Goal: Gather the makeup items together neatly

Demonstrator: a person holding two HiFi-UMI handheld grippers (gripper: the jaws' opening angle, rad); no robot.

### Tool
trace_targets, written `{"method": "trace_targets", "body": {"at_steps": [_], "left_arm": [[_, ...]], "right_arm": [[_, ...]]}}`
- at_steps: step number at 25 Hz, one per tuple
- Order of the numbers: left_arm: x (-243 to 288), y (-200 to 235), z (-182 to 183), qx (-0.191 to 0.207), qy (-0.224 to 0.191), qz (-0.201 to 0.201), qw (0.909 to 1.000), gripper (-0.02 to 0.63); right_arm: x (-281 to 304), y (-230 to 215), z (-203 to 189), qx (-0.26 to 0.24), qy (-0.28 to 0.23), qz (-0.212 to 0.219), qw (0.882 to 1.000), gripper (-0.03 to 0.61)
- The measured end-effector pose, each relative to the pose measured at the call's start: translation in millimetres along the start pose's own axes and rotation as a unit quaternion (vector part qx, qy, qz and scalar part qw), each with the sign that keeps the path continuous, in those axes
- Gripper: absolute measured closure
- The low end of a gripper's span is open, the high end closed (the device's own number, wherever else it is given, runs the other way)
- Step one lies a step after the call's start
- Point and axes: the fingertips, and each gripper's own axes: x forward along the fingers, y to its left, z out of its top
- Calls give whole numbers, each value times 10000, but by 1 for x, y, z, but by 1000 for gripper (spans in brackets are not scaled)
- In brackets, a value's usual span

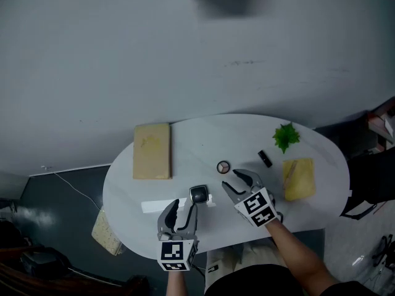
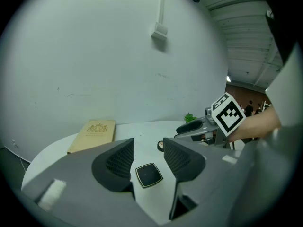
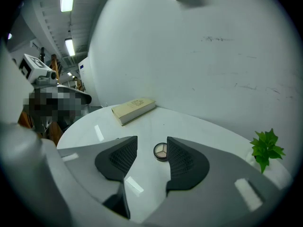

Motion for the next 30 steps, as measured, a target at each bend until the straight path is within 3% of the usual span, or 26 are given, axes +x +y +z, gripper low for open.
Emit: {"method": "trace_targets", "body": {"at_steps": [15,30], "left_arm": [[1,14,-9,52,104,-241,9996,422],[8,16,-19,-3,205,-320,9993,420]], "right_arm": [[59,-20,-27,-4,498,-335,9982,385],[89,-26,-42,-82,804,-234,9965,365]]}}
